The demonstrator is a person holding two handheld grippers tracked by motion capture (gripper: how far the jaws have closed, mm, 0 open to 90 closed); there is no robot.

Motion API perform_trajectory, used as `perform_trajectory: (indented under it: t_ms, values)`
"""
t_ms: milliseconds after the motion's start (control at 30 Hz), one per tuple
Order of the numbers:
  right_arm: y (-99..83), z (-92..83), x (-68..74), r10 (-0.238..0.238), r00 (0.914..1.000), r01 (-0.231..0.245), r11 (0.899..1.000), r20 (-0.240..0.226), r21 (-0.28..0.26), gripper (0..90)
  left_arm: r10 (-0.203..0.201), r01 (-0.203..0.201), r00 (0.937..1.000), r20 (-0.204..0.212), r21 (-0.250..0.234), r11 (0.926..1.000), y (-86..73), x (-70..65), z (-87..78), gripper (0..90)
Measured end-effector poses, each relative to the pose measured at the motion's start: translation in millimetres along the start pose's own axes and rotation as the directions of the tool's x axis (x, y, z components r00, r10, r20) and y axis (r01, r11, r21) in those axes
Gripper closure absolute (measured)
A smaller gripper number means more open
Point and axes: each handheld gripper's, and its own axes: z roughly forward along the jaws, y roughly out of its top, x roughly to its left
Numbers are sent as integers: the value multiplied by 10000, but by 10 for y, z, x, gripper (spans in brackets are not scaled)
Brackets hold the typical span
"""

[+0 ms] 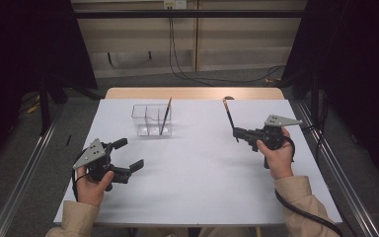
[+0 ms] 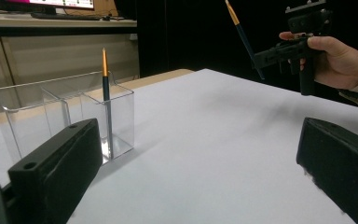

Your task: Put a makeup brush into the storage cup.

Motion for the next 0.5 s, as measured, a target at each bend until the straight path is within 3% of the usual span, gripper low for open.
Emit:
perform_trajectory:
  t_ms: [500]
  values:
    - [-20, 132, 138, -16, 9979, -5, 9995, -643, -320, 853, 12, -13, 10000, 81, 50, 10000, 1, -16, 20, 2]
